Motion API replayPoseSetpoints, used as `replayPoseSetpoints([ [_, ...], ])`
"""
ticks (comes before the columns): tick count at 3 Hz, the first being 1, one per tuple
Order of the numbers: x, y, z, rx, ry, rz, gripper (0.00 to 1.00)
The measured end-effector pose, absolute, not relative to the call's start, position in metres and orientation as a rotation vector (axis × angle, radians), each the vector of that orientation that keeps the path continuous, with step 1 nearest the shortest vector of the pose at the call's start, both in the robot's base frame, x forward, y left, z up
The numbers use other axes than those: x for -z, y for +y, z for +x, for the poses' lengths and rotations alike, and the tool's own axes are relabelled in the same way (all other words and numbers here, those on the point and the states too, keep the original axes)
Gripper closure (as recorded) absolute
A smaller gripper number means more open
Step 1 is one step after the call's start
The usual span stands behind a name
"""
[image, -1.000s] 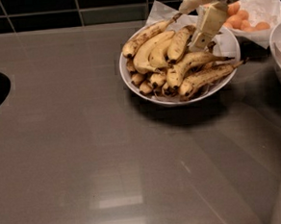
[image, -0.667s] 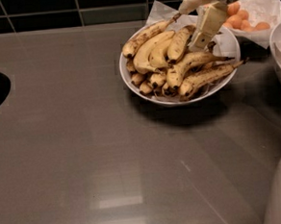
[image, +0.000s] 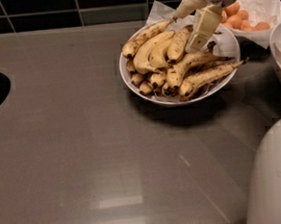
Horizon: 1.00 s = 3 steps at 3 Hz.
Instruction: Pick banana from white bowl
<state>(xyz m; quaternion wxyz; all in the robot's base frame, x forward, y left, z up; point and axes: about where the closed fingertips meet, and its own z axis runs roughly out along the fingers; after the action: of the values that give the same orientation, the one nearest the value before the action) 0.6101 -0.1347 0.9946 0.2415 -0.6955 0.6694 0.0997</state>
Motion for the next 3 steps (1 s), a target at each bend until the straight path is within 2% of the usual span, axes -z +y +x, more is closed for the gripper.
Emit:
replayPoseSetpoints([
  [3, -0.9825, -0.1405, 0.6143, -0.317, 1.861, -1.882, 0.28],
])
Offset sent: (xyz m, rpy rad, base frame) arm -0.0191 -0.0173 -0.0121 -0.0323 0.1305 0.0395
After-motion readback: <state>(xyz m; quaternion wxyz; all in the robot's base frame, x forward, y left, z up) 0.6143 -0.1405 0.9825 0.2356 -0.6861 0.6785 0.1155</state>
